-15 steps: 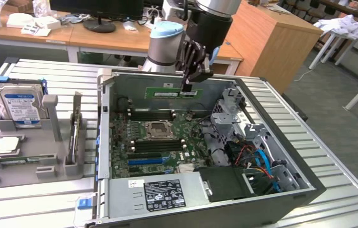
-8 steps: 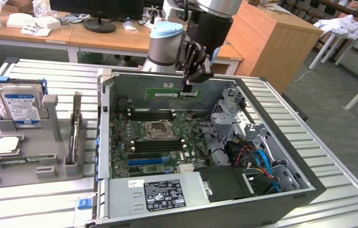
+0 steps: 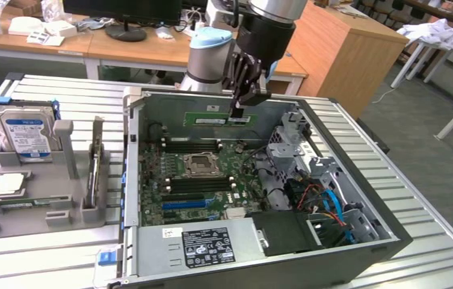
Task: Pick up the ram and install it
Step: 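Pick up the ram and move it above insertion slot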
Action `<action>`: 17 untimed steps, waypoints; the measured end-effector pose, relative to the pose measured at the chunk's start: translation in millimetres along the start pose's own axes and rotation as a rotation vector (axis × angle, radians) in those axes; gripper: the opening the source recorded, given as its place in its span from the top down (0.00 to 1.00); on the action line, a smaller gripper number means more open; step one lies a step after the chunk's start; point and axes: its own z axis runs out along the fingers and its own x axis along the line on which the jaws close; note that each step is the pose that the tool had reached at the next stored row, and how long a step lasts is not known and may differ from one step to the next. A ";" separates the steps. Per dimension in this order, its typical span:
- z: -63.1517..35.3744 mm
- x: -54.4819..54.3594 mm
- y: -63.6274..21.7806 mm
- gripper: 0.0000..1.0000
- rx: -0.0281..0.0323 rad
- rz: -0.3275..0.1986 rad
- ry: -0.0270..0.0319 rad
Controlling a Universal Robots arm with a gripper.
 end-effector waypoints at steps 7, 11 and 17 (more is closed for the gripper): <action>6.1 0.2 -0.3 0.89 0.0001 0.002 -0.0002; 9.5 0.3 -0.5 0.89 0.0004 0.010 -0.0007; 16.1 0.5 -0.8 0.89 0.0009 0.025 -0.0012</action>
